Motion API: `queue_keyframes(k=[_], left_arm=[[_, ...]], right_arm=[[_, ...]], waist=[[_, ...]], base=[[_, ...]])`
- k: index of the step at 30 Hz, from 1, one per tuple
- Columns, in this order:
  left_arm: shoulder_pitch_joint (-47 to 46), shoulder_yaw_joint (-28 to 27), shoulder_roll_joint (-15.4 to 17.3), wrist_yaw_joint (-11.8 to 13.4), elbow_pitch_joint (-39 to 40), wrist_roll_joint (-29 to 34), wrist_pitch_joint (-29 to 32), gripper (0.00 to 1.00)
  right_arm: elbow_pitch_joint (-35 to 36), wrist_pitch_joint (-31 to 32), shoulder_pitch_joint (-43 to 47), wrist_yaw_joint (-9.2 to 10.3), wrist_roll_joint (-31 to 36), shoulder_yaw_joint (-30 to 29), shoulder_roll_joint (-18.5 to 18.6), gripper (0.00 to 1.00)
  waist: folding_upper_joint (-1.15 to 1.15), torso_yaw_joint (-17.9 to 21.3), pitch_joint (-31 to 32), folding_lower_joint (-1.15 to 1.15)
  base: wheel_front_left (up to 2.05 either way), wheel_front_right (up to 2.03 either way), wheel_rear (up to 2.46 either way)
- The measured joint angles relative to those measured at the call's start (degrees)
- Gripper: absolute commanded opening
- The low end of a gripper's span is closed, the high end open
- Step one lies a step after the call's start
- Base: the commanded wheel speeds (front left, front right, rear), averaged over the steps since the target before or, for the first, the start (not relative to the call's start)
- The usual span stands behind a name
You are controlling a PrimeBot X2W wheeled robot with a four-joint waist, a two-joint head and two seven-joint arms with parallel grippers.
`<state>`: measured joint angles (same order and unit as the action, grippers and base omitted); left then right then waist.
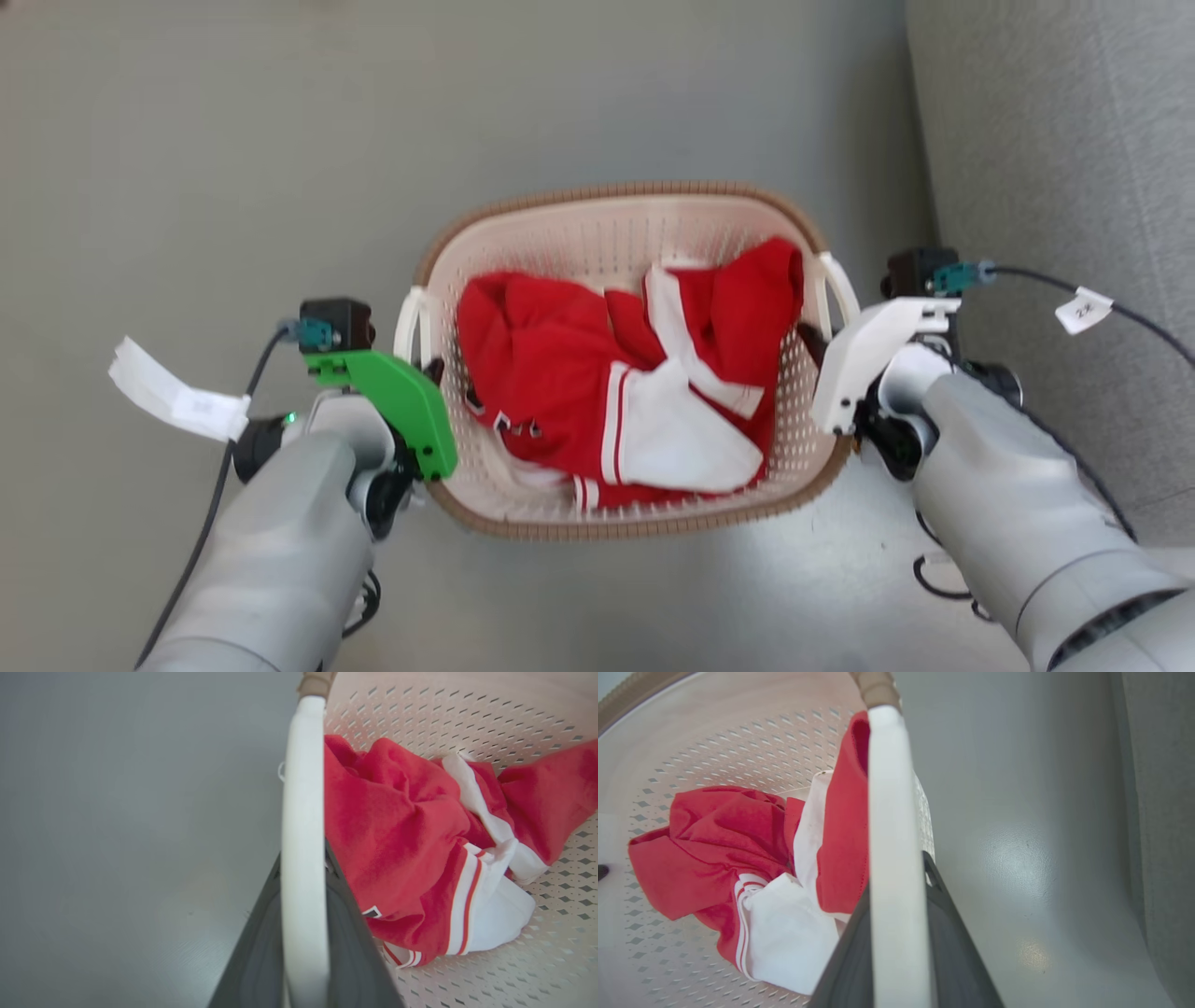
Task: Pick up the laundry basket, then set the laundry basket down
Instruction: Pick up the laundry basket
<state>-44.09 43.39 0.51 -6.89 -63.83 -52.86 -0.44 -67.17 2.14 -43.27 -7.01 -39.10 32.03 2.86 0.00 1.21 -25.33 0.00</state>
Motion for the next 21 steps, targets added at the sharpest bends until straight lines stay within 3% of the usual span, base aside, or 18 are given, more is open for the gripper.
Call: queue_keyframes(k=[21], left_arm=[[11.2,3.4,0.1,-0.2,-1.2,-4.1,3.9,0.00]], right_arm=[[1.0,7.5,13.0,0.09,-6.0,5.5,-0.1,0.00]], waist=[[0.00,0.1,16.9,0.00]], base=[[0.00,0.00,0.00]])
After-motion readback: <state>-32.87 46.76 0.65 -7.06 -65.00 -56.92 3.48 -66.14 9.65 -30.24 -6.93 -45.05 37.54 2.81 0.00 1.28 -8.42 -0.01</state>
